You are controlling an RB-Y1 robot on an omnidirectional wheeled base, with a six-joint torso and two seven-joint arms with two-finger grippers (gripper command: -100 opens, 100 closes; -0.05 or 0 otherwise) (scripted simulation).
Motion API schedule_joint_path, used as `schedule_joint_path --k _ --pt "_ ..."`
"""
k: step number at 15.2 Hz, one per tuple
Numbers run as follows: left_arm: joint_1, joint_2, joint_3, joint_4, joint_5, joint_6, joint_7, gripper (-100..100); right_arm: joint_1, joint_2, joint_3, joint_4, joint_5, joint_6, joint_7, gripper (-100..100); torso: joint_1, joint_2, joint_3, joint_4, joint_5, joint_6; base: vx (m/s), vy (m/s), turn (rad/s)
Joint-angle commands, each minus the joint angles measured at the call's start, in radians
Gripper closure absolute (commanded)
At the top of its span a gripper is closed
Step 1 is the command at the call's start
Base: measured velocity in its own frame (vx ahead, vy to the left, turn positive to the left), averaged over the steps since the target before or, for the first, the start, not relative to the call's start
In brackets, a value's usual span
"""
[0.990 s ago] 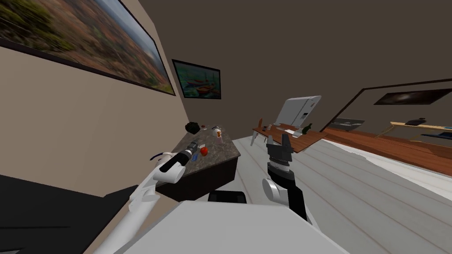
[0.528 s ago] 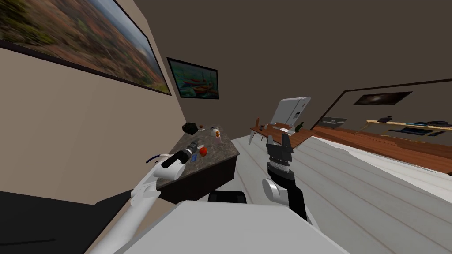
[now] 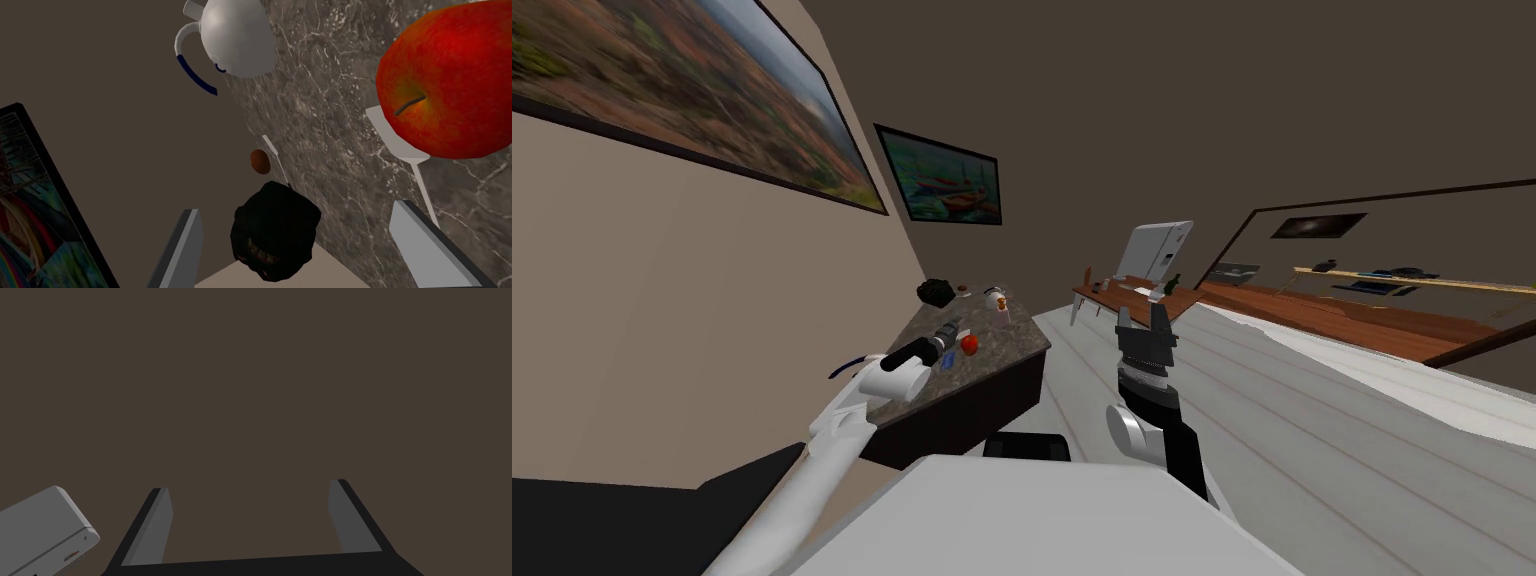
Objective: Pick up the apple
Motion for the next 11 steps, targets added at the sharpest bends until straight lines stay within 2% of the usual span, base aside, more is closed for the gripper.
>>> schedule_joint_path --k 1,3,4,7,8,10,11 --pt "-0.023 0.012 0.008 0.007 0.015 0.050 0.010 -100 0.000 0.000 0.000 0.000 0.000 0.000 0.000 0 0.000 0.000 0.000 0.000 0.000 0.000 -0.021 0.017 -0.128" --pt "-0.023 0.012 0.008 0.007 0.015 0.089 0.010 -100 0.000 0.000 0.000 0.000 0.000 0.000 0.000 0 0.000 0.000 0.000 0.000 0.000 0.001 -0.027 0.027 -0.144" --pt "-0.043 0.023 0.017 0.013 0.030 0.113 0.019 -100 0.000 0.000 0.000 0.000 0.000 0.000 0.000 0 0.000 0.000 0.000 0.000 0.000 0.000 -0.034 0.031 -0.127" --pt "-0.043 0.023 0.017 0.013 0.030 0.162 0.019 -100 0.000 0.000 0.000 0.000 0.000 0.000 0.000 0 0.000 0.000 0.000 0.000 0.000 0.000 -0.023 0.027 -0.087" --pt "-0.063 0.033 0.025 0.019 0.045 0.194 0.028 -100 0.000 0.000 0.000 0.000 0.000 0.000 0.000 0 0.000 0.000 0.000 0.000 0.000 0.000 -0.023 0.021 -0.144" --pt "-0.063 0.033 0.025 0.019 0.045 0.233 0.028 -100 0.000 0.000 0.000 0.000 0.000 0.000 0.000 0 0.000 0.000 0.000 0.000 0.000 0.001 -0.026 0.029 -0.134" --pt "-0.063 0.033 0.025 0.019 0.045 0.233 0.028 -100 0.000 0.000 0.000 0.000 0.000 0.000 0.000 0 0.000 0.000 0.000 0.000 0.000 0.000 -0.010 0.017 0.003"
